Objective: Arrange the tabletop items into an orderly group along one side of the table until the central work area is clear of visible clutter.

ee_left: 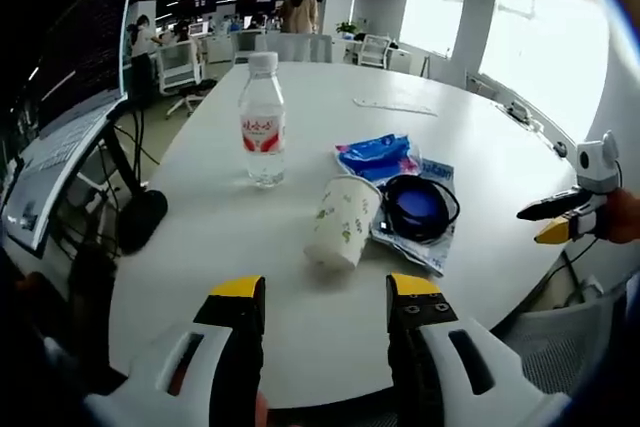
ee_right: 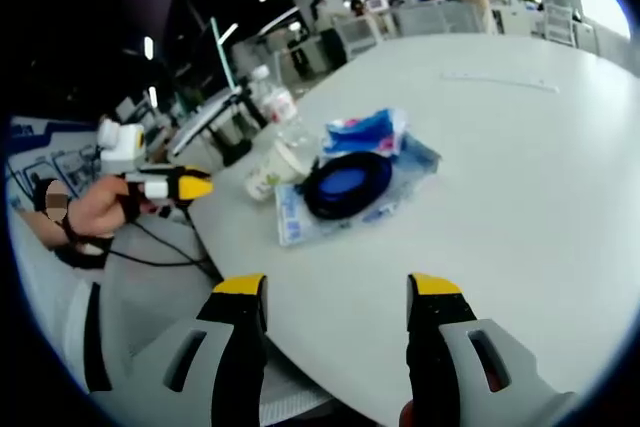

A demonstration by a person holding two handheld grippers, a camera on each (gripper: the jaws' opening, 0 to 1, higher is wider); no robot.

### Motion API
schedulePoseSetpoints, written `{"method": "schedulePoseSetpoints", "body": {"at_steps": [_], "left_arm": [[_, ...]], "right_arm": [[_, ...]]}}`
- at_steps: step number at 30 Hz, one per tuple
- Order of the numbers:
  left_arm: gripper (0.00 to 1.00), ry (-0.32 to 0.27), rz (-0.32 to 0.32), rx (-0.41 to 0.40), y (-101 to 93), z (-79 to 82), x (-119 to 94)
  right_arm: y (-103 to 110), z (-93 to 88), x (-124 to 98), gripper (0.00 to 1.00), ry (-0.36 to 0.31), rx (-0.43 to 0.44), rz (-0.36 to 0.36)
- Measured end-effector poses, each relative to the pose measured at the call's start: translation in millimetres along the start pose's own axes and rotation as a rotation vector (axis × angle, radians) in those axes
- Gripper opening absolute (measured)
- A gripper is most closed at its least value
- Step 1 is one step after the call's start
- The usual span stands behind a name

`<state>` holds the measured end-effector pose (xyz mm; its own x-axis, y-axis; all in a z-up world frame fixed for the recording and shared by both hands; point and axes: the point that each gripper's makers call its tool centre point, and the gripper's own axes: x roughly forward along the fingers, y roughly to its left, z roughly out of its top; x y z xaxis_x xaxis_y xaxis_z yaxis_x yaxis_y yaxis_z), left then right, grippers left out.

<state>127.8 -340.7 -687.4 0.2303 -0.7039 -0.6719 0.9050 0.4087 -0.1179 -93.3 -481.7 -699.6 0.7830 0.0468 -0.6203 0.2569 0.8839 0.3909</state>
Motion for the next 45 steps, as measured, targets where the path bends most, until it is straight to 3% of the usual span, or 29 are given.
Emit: {"method": "schedulePoseSetpoints", "body": {"at_steps": [12, 27, 37, 45], "left_arm": [[0.49, 0.031, -0.048, 0.028, -5.9, 12.7, 26], [0.50, 0.130, -0.101, 0.128, -16.2, 8.6, 73], [0.49, 0.174, -0.116, 0.127, -8.5, 4.2, 93], [0.42, 0.180, -0.139, 0.097, -9.5, 0.5, 100]], "right_arm": [[-3, -4.0, 2, 0.54, 0.010, 0.012, -0.001], [-9, -9.2, -2, 0.54, 0.028, 0.032, -0.016], [-9, -11.0, -1, 0.54, 0.035, 0.038, -0.025], [-7, -13.8, -1, 0.54, 0.039, 0.042, -0.029]]}}
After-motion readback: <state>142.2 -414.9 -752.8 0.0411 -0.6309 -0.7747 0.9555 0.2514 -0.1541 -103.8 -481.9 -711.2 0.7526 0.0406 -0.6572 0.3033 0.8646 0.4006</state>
